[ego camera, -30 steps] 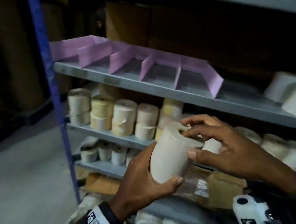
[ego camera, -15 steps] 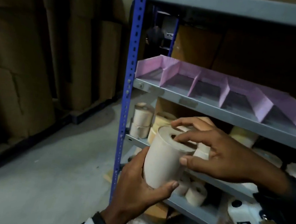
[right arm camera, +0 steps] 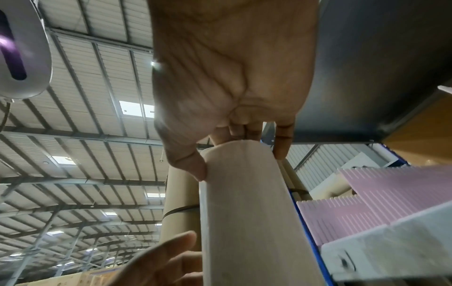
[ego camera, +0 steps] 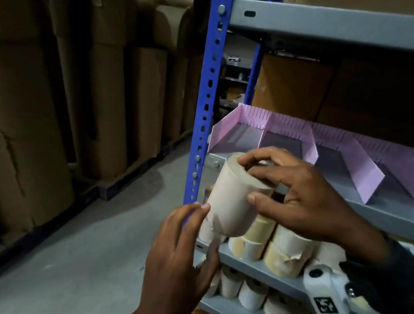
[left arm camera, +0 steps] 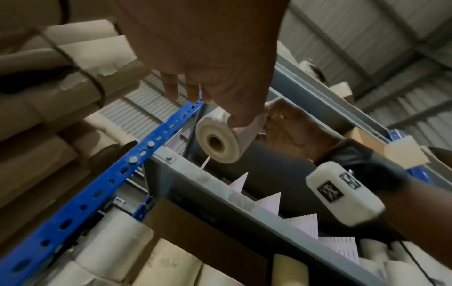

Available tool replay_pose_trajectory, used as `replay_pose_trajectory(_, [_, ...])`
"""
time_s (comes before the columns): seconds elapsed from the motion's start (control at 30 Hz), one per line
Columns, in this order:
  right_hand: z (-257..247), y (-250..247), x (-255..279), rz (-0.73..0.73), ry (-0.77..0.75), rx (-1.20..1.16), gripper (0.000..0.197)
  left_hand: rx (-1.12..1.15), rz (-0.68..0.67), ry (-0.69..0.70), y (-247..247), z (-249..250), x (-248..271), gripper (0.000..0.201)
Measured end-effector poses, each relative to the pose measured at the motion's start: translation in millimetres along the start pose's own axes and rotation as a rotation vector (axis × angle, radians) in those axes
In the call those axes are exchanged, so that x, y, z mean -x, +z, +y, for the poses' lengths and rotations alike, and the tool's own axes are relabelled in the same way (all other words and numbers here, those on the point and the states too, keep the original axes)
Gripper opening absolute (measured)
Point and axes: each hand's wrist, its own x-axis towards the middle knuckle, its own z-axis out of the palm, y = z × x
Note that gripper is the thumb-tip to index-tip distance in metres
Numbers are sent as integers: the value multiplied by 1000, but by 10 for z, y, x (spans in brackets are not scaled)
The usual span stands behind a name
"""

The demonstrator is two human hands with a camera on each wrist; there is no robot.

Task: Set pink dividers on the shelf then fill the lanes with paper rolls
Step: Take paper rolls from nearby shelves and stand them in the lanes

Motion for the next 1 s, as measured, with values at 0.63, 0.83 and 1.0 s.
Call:
replay_pose_trajectory(0.63, [513, 42, -1234, 52, 293, 278, 35, -152, -450, 181, 460, -683, -858, 79])
replay_pose_trajectory(0.83, [735, 23, -1434, -42, 348, 303, 34, -113, -444, 124, 680, -707, -975, 81])
replay_pose_trajectory(1.0, [791, -160, -1625, -236, 316, 464, 33, -128, -417, 143, 840, -759, -1090, 81])
